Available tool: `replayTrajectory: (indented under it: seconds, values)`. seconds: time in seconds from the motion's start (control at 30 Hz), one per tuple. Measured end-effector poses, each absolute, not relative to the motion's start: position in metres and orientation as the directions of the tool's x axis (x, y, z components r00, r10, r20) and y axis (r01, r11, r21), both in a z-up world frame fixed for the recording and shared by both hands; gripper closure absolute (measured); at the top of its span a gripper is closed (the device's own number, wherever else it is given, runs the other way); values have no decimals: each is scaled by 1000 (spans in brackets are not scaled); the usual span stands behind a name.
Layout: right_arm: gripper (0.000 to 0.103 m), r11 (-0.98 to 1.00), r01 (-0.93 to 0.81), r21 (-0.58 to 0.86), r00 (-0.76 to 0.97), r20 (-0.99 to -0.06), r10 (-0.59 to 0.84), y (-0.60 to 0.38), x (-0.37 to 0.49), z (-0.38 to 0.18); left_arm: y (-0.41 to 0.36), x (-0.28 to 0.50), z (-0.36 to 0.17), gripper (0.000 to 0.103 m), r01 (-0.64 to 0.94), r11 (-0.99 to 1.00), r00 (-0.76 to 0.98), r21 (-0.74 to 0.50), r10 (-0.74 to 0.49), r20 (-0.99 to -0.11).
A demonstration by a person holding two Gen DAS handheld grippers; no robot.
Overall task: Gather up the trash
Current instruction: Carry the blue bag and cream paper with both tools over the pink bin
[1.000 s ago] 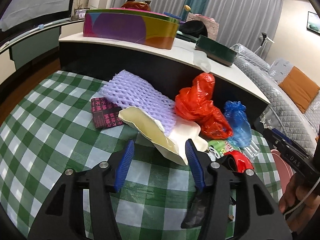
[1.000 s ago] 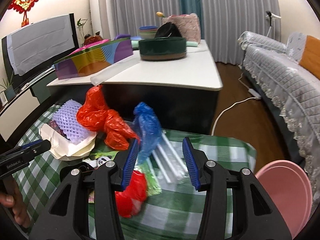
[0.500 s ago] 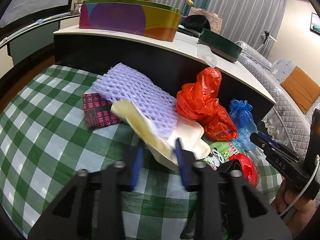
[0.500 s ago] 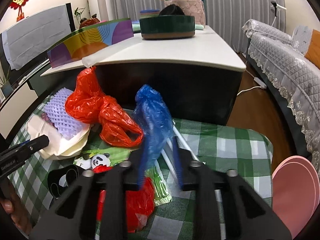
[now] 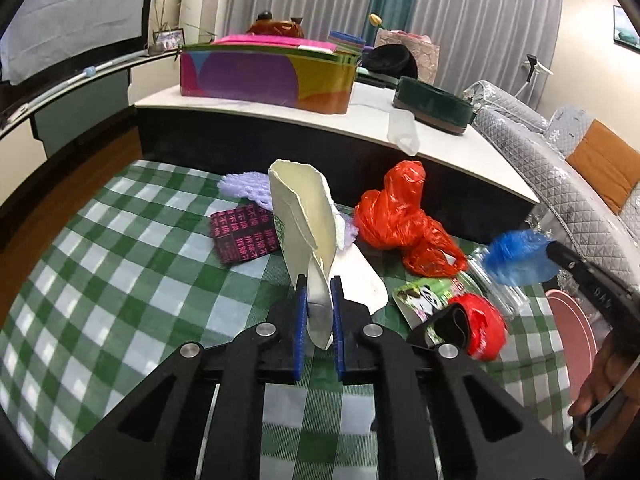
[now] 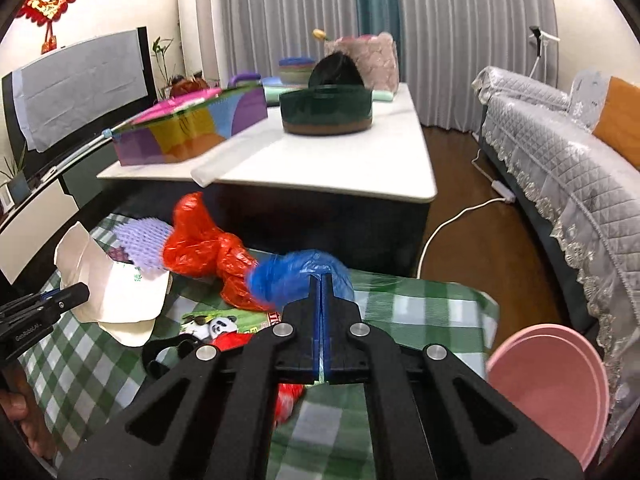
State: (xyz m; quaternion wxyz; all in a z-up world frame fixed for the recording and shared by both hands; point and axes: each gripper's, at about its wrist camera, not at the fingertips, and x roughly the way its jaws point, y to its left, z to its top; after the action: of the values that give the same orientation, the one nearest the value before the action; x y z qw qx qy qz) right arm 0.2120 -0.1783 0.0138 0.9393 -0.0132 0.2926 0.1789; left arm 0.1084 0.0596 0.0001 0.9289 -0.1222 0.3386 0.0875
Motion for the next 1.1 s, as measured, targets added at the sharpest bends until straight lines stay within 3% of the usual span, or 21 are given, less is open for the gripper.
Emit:
replayTrajectory:
  seconds: [0.63,1.1]
  values:
    - [102,965,-257,47,867,-430,252,-269,113,107,6,42,44,92,-70,990,848,-124,-6,-530]
    - [102,989,-118,93,900,-410,146,-338,108,82,-46,38,47,92,57,995,868,-78,-88,-489]
